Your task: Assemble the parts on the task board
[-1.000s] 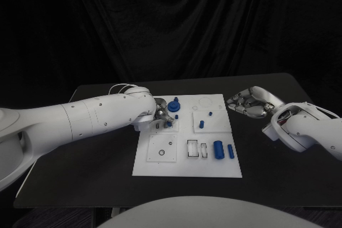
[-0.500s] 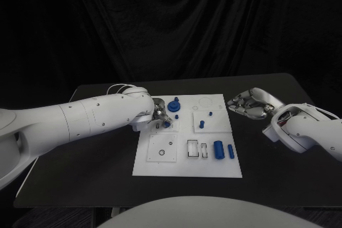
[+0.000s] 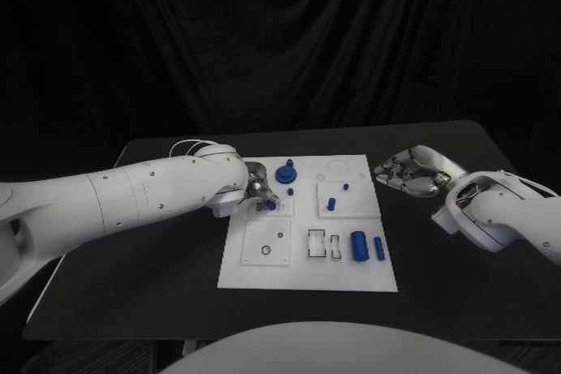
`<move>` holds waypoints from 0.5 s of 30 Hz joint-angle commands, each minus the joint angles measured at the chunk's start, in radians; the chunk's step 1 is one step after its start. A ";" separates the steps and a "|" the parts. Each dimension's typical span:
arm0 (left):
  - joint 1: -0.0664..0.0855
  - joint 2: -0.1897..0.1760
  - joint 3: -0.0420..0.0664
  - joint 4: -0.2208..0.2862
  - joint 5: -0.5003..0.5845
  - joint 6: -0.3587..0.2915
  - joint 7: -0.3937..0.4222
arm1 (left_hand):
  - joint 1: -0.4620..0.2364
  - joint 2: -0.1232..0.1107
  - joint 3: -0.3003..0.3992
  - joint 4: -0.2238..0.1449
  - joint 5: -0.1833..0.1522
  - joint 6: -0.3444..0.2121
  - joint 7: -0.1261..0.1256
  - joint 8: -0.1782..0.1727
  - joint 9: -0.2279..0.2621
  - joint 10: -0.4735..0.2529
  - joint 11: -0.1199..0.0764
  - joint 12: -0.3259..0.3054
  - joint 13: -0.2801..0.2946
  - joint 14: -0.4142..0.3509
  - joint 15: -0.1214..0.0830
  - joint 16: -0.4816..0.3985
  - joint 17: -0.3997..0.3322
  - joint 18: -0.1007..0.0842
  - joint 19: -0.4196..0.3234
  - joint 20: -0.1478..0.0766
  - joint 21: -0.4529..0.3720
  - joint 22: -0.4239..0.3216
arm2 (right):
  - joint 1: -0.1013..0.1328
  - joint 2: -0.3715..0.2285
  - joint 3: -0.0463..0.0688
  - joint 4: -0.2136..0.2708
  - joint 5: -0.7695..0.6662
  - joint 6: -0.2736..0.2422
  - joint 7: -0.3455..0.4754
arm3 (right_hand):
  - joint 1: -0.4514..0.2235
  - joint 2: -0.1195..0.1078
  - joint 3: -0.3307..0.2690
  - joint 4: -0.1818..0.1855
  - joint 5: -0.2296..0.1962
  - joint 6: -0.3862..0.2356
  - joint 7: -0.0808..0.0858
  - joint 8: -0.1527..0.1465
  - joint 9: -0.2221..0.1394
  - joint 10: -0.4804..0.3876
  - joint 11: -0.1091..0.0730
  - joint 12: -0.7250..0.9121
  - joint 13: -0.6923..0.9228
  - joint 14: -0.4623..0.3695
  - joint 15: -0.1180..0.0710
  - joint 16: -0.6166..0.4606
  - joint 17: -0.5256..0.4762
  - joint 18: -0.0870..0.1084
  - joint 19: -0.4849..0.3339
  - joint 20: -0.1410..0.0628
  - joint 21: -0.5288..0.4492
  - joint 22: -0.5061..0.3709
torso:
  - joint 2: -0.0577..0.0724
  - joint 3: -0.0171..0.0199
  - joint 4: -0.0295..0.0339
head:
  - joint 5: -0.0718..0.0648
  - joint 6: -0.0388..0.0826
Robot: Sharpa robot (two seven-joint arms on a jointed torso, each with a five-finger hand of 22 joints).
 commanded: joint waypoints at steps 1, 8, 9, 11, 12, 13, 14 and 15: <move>-0.003 -0.007 0.001 0.014 0.002 -0.025 -0.003 | -0.013 -0.004 0.011 0.000 -0.009 0.007 -0.001 -0.006 0.002 0.105 0.003 0.003 0.263 0.104 -0.002 0.007 0.263 0.004 -0.006 -0.002 -0.005 0.025 | -0.003 -0.002 0.001 -0.001 -0.001 0.009 -0.016 | 0.010 -0.002 0.006 0.001 0.007 0.008 0.000 -0.005 -0.001 -0.007 0.001 -0.006 -0.001 -0.007 -0.002 -0.003 -0.001 0.019 -0.007 -0.002 -0.003 0.040 | 0.000 -0.0003 -0.0007 | 0.001 0.000; -0.007 -0.015 0.001 0.019 0.002 -0.040 -0.001 | -0.034 -0.006 0.031 0.005 -0.042 0.007 0.001 -0.014 0.007 0.105 0.004 0.003 0.263 0.104 0.000 0.007 0.263 0.005 -0.008 0.000 -0.009 0.023 | -0.004 0.000 0.001 -0.002 -0.001 0.011 -0.017 | 0.010 -0.002 0.006 0.001 0.007 0.008 0.000 -0.005 -0.001 -0.007 0.001 -0.006 -0.001 -0.007 -0.002 -0.003 -0.001 0.019 -0.007 -0.002 -0.003 0.040 | 0.000 0.0000 0.0022 | 0.000 0.000; -0.007 -0.016 0.001 0.020 0.002 -0.043 0.001 | -0.036 -0.006 0.032 0.005 -0.046 0.007 0.001 -0.015 0.008 0.105 0.005 0.003 0.263 0.104 0.000 0.007 0.263 0.005 -0.009 0.000 -0.009 0.022 | -0.004 0.000 0.001 -0.002 -0.001 0.011 -0.017 | 0.010 -0.002 0.006 0.001 0.007 0.008 0.000 -0.005 -0.001 -0.007 0.001 -0.006 -0.001 -0.007 -0.002 -0.003 -0.001 0.019 -0.007 -0.002 -0.003 0.040 | -0.001 -0.0001 0.0027 | 0.000 0.000; -0.008 -0.017 0.001 0.020 0.002 -0.048 0.004 | -0.038 -0.006 0.033 0.006 -0.047 0.007 0.001 -0.016 0.008 0.105 0.005 0.003 0.263 0.104 0.000 0.007 0.263 0.006 -0.010 0.000 -0.010 0.021 | -0.005 0.000 0.001 -0.002 -0.001 0.012 -0.017 | 0.010 -0.003 0.007 0.001 0.007 0.008 0.001 -0.006 -0.001 -0.011 0.001 -0.010 -0.006 -0.008 -0.002 -0.004 -0.002 0.019 -0.008 -0.002 -0.006 0.039 | 0.000 0.0000 0.0023 | -0.001 0.000; -0.009 -0.017 0.001 0.021 0.002 -0.051 0.005 | -0.039 -0.006 0.034 0.006 -0.049 0.007 0.001 -0.016 0.008 0.105 0.005 0.003 0.263 0.104 0.000 0.007 0.263 0.006 -0.010 0.000 -0.010 0.022 | -0.005 0.001 0.001 -0.002 -0.001 0.012 -0.017 | 0.010 -0.003 0.007 0.001 0.007 0.008 0.001 -0.006 -0.001 -0.011 0.001 -0.010 -0.006 -0.008 -0.002 -0.004 -0.002 0.019 -0.008 -0.002 -0.006 0.039 | 0.000 0.0002 0.0017 | 0.000 0.000; -0.010 -0.018 0.001 0.021 0.002 -0.053 0.006 | -0.039 -0.006 0.034 0.006 -0.049 0.007 0.001 -0.016 0.008 0.105 0.005 0.003 0.263 0.104 0.000 0.007 0.263 0.006 -0.010 0.000 -0.010 0.022 | -0.005 0.001 0.001 -0.003 -0.001 0.012 -0.017 | 0.010 -0.003 0.007 0.001 0.007 0.008 0.001 -0.006 -0.001 -0.011 0.001 -0.010 -0.006 -0.008 -0.002 -0.004 -0.002 0.019 -0.008 -0.002 -0.006 0.039 | 0.000 0.0002 0.0016 | 0.000 0.000; -0.010 -0.019 0.001 0.022 0.002 -0.056 0.007 | -0.039 -0.006 0.034 0.006 -0.049 0.007 0.001 -0.016 0.008 0.105 0.005 0.003 0.263 0.104 0.000 0.007 0.263 0.006 -0.010 0.000 -0.010 0.022 | -0.005 0.001 0.001 -0.003 -0.001 0.012 -0.017 | 0.010 -0.003 0.007 0.001 0.007 0.008 0.001 -0.006 -0.001 -0.011 0.001 -0.010 -0.006 -0.008 -0.002 -0.004 -0.002 0.019 -0.008 -0.002 -0.006 0.039 | 0.000 0.0002 0.0013 | 0.001 0.000; -0.011 -0.019 0.001 0.022 0.002 -0.057 0.008 | -0.039 -0.006 0.035 0.007 -0.050 0.007 0.001 -0.016 0.009 0.105 0.005 0.003 0.263 0.104 0.000 0.007 0.263 0.006 -0.010 0.000 -0.011 0.021 | -0.005 0.001 0.001 -0.003 -0.001 0.012 -0.017 | 0.010 -0.003 0.007 0.001 0.007 0.008 0.001 -0.006 -0.001 -0.011 0.001 -0.010 -0.006 -0.008 -0.002 -0.004 -0.002 0.019 -0.008 -0.002 -0.006 0.039 | 0.001 0.0003 0.0008 | 0.002 0.000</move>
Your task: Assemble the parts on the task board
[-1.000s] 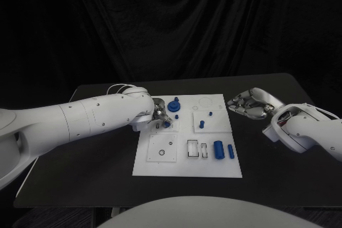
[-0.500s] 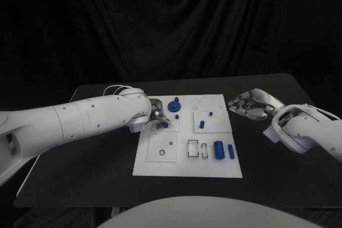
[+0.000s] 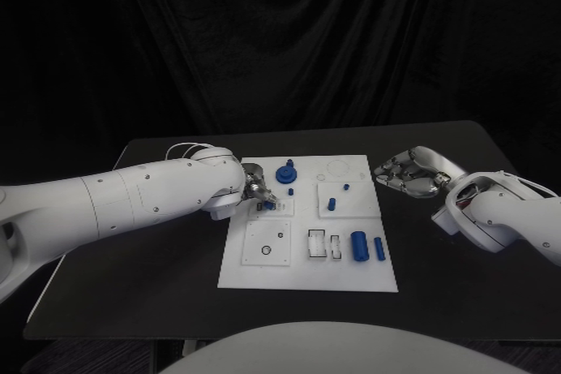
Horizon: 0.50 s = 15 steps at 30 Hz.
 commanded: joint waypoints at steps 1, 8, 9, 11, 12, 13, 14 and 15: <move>-0.004 0.000 0.001 0.005 0.002 -0.029 0.013 | -0.011 0.002 0.007 0.002 -0.006 0.006 0.001 -0.005 0.000 0.105 0.005 0.003 0.263 0.104 0.000 0.006 0.263 0.006 -0.010 0.000 -0.007 0.021 | -0.003 0.000 0.001 -0.001 -0.001 0.008 -0.015 | 0.010 -0.003 0.007 0.001 0.004 0.008 0.001 -0.006 -0.001 -0.008 -0.003 -0.003 -0.001 -0.008 -0.002 -0.005 -0.001 0.019 -0.008 -0.002 -0.006 0.039 | 0.001 0.0003 -0.0004 | 0.002 0.000; -0.010 -0.001 0.001 0.006 0.002 -0.033 0.016 | -0.015 0.003 0.010 0.004 -0.012 0.006 0.002 -0.007 0.001 0.105 0.006 0.003 0.263 0.104 0.001 0.006 0.263 0.007 -0.012 0.000 -0.009 0.018 | -0.004 0.000 0.001 -0.002 -0.001 0.010 -0.017 | 0.010 -0.003 0.007 0.001 0.004 0.008 0.001 -0.006 -0.001 -0.008 -0.003 -0.003 -0.001 -0.008 -0.002 -0.005 -0.001 0.019 -0.008 -0.002 -0.006 0.039 | 0.001 0.0004 -0.0015 | 0.004 0.000; -0.011 -0.001 0.001 0.006 0.002 -0.032 0.015 | -0.017 0.003 0.011 0.005 -0.015 0.006 0.002 -0.008 0.001 0.105 0.006 0.003 0.263 0.104 0.001 0.006 0.263 0.007 -0.013 0.000 -0.010 0.018 | -0.004 0.000 0.001 -0.002 -0.001 0.011 -0.017 | 0.010 -0.003 0.007 0.001 0.004 0.008 0.001 -0.006 -0.001 -0.008 -0.003 -0.003 -0.001 -0.008 -0.002 -0.005 -0.001 0.019 -0.008 -0.002 -0.006 0.039 | 0.001 0.0005 -0.0018 | 0.004 0.000; -0.013 -0.001 0.001 0.007 0.002 -0.030 0.015 | -0.019 0.003 0.012 0.006 -0.018 0.007 0.002 -0.009 0.002 0.105 0.006 0.003 0.263 0.104 0.001 0.006 0.263 0.007 -0.013 0.001 -0.010 0.018 | -0.004 0.000 0.001 -0.002 -0.001 0.012 -0.018 | 0.010 -0.003 0.007 0.001 0.004 0.008 0.001 -0.006 -0.001 -0.008 -0.003 -0.003 -0.001 -0.008 -0.002 -0.005 -0.001 0.019 -0.008 -0.002 -0.006 0.039 | 0.001 0.0003 -0.0023 | 0.004 0.000; -0.013 -0.001 0.001 0.008 0.002 -0.030 0.015 | -0.019 0.003 0.012 0.006 -0.018 0.007 0.002 -0.009 0.002 0.105 0.006 0.003 0.263 0.104 0.001 0.006 0.263 0.007 -0.013 0.001 -0.010 0.018 | -0.004 0.000 0.001 -0.002 -0.001 0.012 -0.019 | 0.010 -0.003 0.007 0.001 0.004 0.008 0.001 -0.006 -0.001 -0.008 -0.003 -0.003 -0.001 -0.008 -0.002 -0.005 -0.001 0.019 -0.008 -0.002 -0.006 0.039 | 0.001 0.0000 -0.0017 | 0.003 0.000; -0.014 -0.001 0.001 0.008 0.002 -0.030 0.015 | -0.019 0.003 0.012 0.006 -0.018 0.007 0.002 -0.009 0.002 0.105 0.006 0.003 0.263 0.104 0.001 0.006 0.263 0.007 -0.013 0.001 -0.010 0.018 | -0.004 0.000 0.001 -0.002 -0.001 0.013 -0.019 | 0.010 -0.003 0.007 0.001 0.004 0.008 0.001 -0.006 -0.001 -0.008 -0.003 -0.003 -0.001 -0.008 -0.002 -0.005 -0.001 0.019 -0.008 -0.002 -0.006 0.039 | 0.000 0.0002 -0.0011 | 0.002 0.000; -0.014 -0.001 0.001 0.008 0.002 -0.030 0.015 | -0.019 0.003 0.012 0.006 -0.018 0.007 0.002 -0.009 0.002 0.105 0.006 0.003 0.263 0.104 0.001 0.006 0.263 0.007 -0.013 0.001 -0.010 0.018 | -0.004 0.000 0.001 -0.002 -0.001 0.013 -0.019 | 0.010 -0.003 0.007 0.001 0.004 0.008 0.001 -0.006 -0.001 -0.008 -0.003 -0.003 -0.001 -0.008 -0.002 -0.005 -0.001 0.019 -0.008 -0.002 -0.006 0.039 | 0.001 0.0007 -0.0014 | 0.002 0.000; -0.015 0.000 0.001 0.008 0.002 -0.030 0.016 | -0.019 0.003 0.012 0.006 -0.018 0.007 0.002 -0.009 0.002 0.105 0.006 0.003 0.263 0.104 0.001 0.006 0.263 0.007 -0.013 0.001 -0.010 0.018 | -0.004 0.000 0.001 -0.002 -0.001 0.013 -0.020 | 0.010 -0.003 0.007 0.001 0.004 0.008 0.001 -0.006 -0.001 -0.008 -0.003 -0.003 -0.001 -0.008 -0.002 -0.005 -0.001 0.019 -0.008 -0.002 -0.006 0.039 | 0.001 0.0009 -0.0019 | 0.002 0.000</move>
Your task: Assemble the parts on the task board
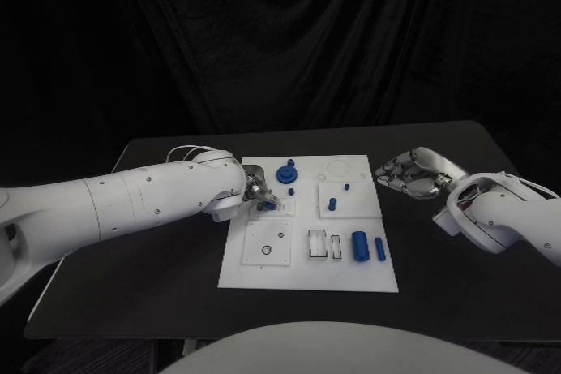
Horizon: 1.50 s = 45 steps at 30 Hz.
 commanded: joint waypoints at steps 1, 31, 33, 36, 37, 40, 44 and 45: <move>-0.005 0.002 0.000 0.004 0.002 -0.006 0.013 | -0.010 0.004 0.007 0.000 -0.003 0.007 0.002 -0.005 -0.001 0.106 0.006 0.003 0.263 0.104 0.001 0.007 0.263 0.007 -0.006 0.001 -0.004 0.018 | -0.003 -0.001 0.001 0.000 -0.001 0.009 -0.017 | 0.010 -0.003 0.007 0.001 0.004 0.008 0.001 -0.006 -0.001 -0.008 -0.003 -0.003 -0.001 -0.008 -0.002 -0.005 -0.001 0.019 -0.008 -0.002 -0.006 0.039 | 0.000 0.0008 -0.0010 | -0.001 0.000; -0.009 -0.001 0.000 0.005 0.002 -0.060 0.033 | -0.016 0.006 0.015 0.003 -0.027 0.009 0.001 -0.009 0.003 0.106 0.006 0.003 0.263 0.104 0.002 0.007 0.263 0.008 -0.010 0.002 -0.010 0.013 | -0.004 -0.001 0.001 -0.003 -0.001 0.018 -0.021 | 0.010 -0.003 0.008 0.002 0.004 0.008 0.001 -0.006 -0.002 -0.008 -0.002 -0.006 -0.004 -0.009 -0.002 -0.007 -0.003 0.020 -0.010 -0.002 -0.011 0.038 | 0.001 -0.0002 -0.0006 | -0.003 0.000; -0.009 -0.001 0.000 0.006 0.002 -0.067 0.037 | -0.016 0.006 0.015 0.002 -0.027 0.009 0.001 -0.009 0.003 0.106 0.006 0.003 0.263 0.104 0.002 0.007 0.263 0.008 -0.010 0.002 -0.010 0.013 | -0.004 -0.001 0.001 -0.003 -0.001 0.018 -0.021 | 0.010 -0.003 0.008 0.002 0.004 0.008 0.001 -0.006 -0.002 -0.008 -0.002 -0.006 -0.004 -0.009 -0.002 -0.007 -0.003 0.020 -0.010 -0.002 -0.011 0.038 | 0.001 -0.0001 -0.0006 | -0.002 0.000; -0.010 -0.003 0.000 0.007 0.002 -0.078 0.044 | -0.016 0.006 0.015 0.002 -0.027 0.009 0.001 -0.009 0.003 0.106 0.006 0.003 0.263 0.104 0.002 0.007 0.263 0.008 -0.010 0.002 -0.010 0.013 | -0.005 -0.002 0.001 -0.003 -0.001 0.019 -0.022 | 0.010 -0.003 0.008 0.002 0.004 0.008 0.001 -0.006 -0.002 -0.008 -0.002 -0.006 -0.004 -0.009 -0.002 -0.007 -0.003 0.020 -0.010 -0.002 -0.011 0.038 | 0.001 -0.0001 -0.0004 | -0.002 0.000; -0.010 -0.003 0.000 0.007 0.002 -0.079 0.045 | -0.016 0.006 0.015 0.002 -0.027 0.009 0.001 -0.009 0.003 0.106 0.006 0.003 0.263 0.104 0.002 0.007 0.263 0.008 -0.010 0.002 -0.010 0.013 | -0.005 -0.003 0.001 -0.003 -0.001 0.019 -0.022 | 0.010 -0.003 0.008 0.002 0.004 0.008 0.001 -0.006 -0.002 -0.008 -0.002 -0.006 -0.004 -0.009 -0.002 -0.007 -0.003 0.020 -0.010 -0.002 -0.011 0.038 | 0.001 -0.0001 -0.0003 | -0.002 0.000; -0.010 -0.004 0.000 0.008 0.002 -0.084 0.049 | -0.016 0.005 0.016 0.002 -0.026 0.009 0.001 -0.009 0.003 0.106 0.006 0.003 0.263 0.104 0.002 0.007 0.263 0.008 -0.009 0.002 -0.009 0.014 | -0.005 -0.003 0.001 -0.002 -0.001 0.019 -0.022 | 0.010 -0.003 0.008 0.002 0.004 0.008 0.001 -0.006 -0.002 -0.008 -0.002 -0.006 -0.004 -0.009 -0.002 -0.007 -0.003 0.020 -0.010 -0.002 -0.011 0.038 | 0.001 0.0003 -0.0001 | -0.002 0.000; -0.010 -0.004 0.000 0.007 0.002 -0.088 0.053 | -0.016 0.005 0.016 0.001 -0.026 0.009 0.001 -0.010 0.004 0.106 0.006 0.003 0.263 0.104 0.002 0.007 0.263 0.008 -0.010 0.002 -0.010 0.013 | -0.005 -0.003 0.001 -0.002 -0.001 0.020 -0.022 | 0.010 -0.003 0.008 0.002 0.004 0.008 0.001 -0.006 -0.002 -0.008 -0.002 -0.006 -0.004 -0.009 -0.002 -0.007 -0.003 0.020 -0.010 -0.002 -0.011 0.038 | 0.001 0.0004 -0.0005 | -0.001 0.000; -0.010 -0.004 0.000 0.006 0.002 -0.089 0.053 | -0.016 0.005 0.016 0.001 -0.026 0.009 0.001 -0.010 0.004 0.106 0.006 0.003 0.263 0.104 0.002 0.007 0.263 0.008 -0.010 0.002 -0.010 0.013 | -0.005 -0.003 0.001 -0.002 -0.001 0.020 -0.022 | 0.009 -0.004 0.008 0.002 0.004 0.008 0.001 -0.007 -0.002 -0.008 -0.002 -0.007 -0.005 -0.010 -0.001 -0.008 -0.004 0.020 -0.011 -0.001 -0.014 0.037 | 0.001 0.0004 -0.0006 | 0.000 0.000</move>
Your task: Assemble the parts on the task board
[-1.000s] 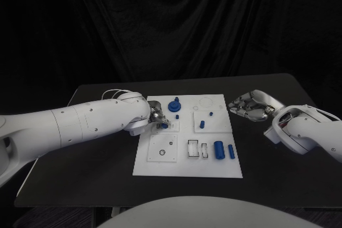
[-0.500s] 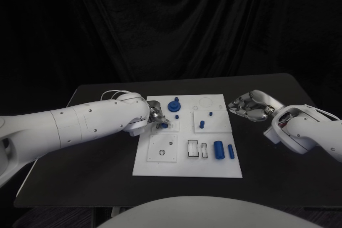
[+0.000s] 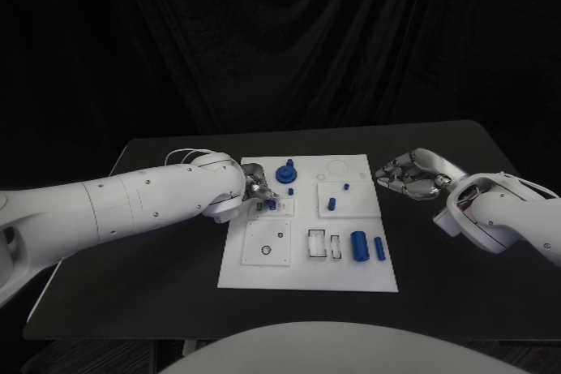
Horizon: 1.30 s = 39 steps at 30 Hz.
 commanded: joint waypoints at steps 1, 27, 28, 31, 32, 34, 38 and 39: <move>-0.002 0.001 0.001 0.001 0.002 -0.023 0.027 | -0.007 -0.004 0.005 -0.001 -0.004 0.006 -0.003 -0.002 0.001 0.106 0.006 0.003 0.263 0.104 0.002 0.007 0.263 0.008 -0.006 -0.002 -0.005 0.012 | -0.003 -0.001 0.001 0.001 -0.001 0.007 -0.015 | 0.009 -0.004 0.005 -0.001 0.004 0.008 0.001 -0.007 -0.001 -0.004 0.001 -0.007 -0.003 -0.007 0.002 -0.005 -0.002 0.020 -0.008 0.002 -0.008 0.037 | 0.000 0.0002 0.0001 | 0.002 0.000; -0.010 -0.005 0.001 0.003 0.002 0.003 0.014 | -0.007 -0.005 0.006 -0.001 -0.006 0.004 -0.002 -0.004 0.001 0.106 0.007 0.003 0.263 0.104 0.002 0.007 0.263 0.010 -0.012 -0.002 -0.010 0.006 | -0.004 -0.001 0.001 0.000 -0.001 0.014 -0.020 | 0.009 -0.004 0.005 -0.001 0.004 0.008 0.001 -0.007 -0.001 -0.004 0.001 -0.007 -0.003 -0.007 0.002 -0.005 -0.002 0.020 -0.008 0.002 -0.008 0.037 | 0.000 0.0004 -0.0002 | 0.002 0.000; -0.010 -0.005 0.001 0.003 0.002 0.002 0.015 | -0.007 -0.005 0.006 -0.001 -0.006 0.004 -0.002 -0.004 0.001 0.106 0.007 0.003 0.263 0.104 0.002 0.007 0.263 0.010 -0.012 -0.002 -0.010 0.006 | -0.004 -0.001 0.001 0.000 -0.001 0.014 -0.020 | 0.009 -0.004 0.005 -0.001 0.004 0.008 0.001 -0.007 -0.001 -0.004 0.001 -0.007 -0.003 -0.007 0.002 -0.005 -0.002 0.020 -0.008 0.002 -0.008 0.037 | 0.000 0.0004 -0.0002 | 0.002 0.000; -0.012 -0.005 0.001 0.001 0.002 -0.001 0.017 | -0.007 -0.005 0.006 -0.001 -0.006 0.004 -0.002 -0.004 0.001 0.106 0.007 0.003 0.263 0.104 0.002 0.007 0.263 0.010 -0.012 -0.002 -0.010 0.006 | -0.005 -0.002 0.001 0.000 -0.001 0.014 -0.021 | 0.009 -0.004 0.005 -0.001 0.004 0.008 0.001 -0.007 -0.001 -0.004 0.001 -0.007 -0.003 -0.007 0.002 -0.005 -0.002 0.020 -0.008 0.002 -0.008 0.037 | 0.000 0.0003 -0.0002 | 0.001 0.000; -0.012 -0.005 0.001 0.001 0.002 -0.001 0.017 | -0.007 -0.005 0.006 -0.001 -0.006 0.004 -0.002 -0.004 0.001 0.106 0.007 0.003 0.263 0.104 0.002 0.007 0.263 0.010 -0.012 -0.002 -0.010 0.006 | -0.005 -0.002 0.001 0.000 -0.001 0.014 -0.021 | 0.009 -0.004 0.005 -0.001 0.004 0.008 0.001 -0.007 -0.001 -0.004 0.001 -0.007 -0.003 -0.007 0.002 -0.005 -0.002 0.020 -0.008 0.002 -0.008 0.037 | 0.000 0.0002 -0.0003 | 0.001 0.000; -0.013 -0.005 0.001 0.000 0.002 -0.001 0.018 | -0.007 -0.005 0.006 -0.001 -0.006 0.004 -0.002 -0.004 0.001 0.106 0.007 0.003 0.263 0.104 0.002 0.007 0.263 0.010 -0.012 -0.002 -0.010 0.006 | -0.005 -0.003 0.001 0.000 -0.001 0.015 -0.021 | 0.008 -0.005 0.006 0.000 0.004 0.007 0.001 -0.008 -0.002 -0.005 0.002 -0.010 -0.008 -0.009 0.002 -0.007 -0.004 0.020 -0.008 0.002 -0.011 0.036 | 0.000 0.0000 -0.0004 | 0.002 0.000; -0.015 -0.006 0.001 0.002 0.002 -0.003 0.019 | -0.007 -0.005 0.007 -0.001 -0.007 0.003 -0.001 -0.005 0.001 0.106 0.007 0.003 0.263 0.104 0.002 0.007 0.263 0.010 -0.012 -0.002 -0.010 0.005 | -0.006 -0.003 0.001 -0.001 -0.001 0.015 -0.021 | 0.008 -0.005 0.006 0.000 0.004 0.007 0.001 -0.008 -0.002 -0.005 0.002 -0.010 -0.008 -0.009 0.002 -0.007 -0.004 0.020 -0.008 0.002 -0.011 0.036 | 0.000 0.0000 -0.0006 | 0.004 0.000; -0.015 -0.006 0.001 0.003 0.002 -0.003 0.019 | -0.007 -0.005 0.007 -0.001 -0.007 0.003 -0.001 -0.005 0.001 0.106 0.007 0.003 0.263 0.104 0.002 0.007 0.263 0.010 -0.012 -0.002 -0.010 0.005 | -0.007 -0.002 0.001 -0.001 -0.001 0.015 -0.021 | 0.008 -0.005 0.006 0.000 0.004 0.007 0.001 -0.008 -0.002 -0.005 0.002 -0.010 -0.008 -0.009 0.002 -0.007 -0.004 0.020 -0.008 0.002 -0.011 0.036 | 0.000 0.0002 -0.0004 | 0.004 0.000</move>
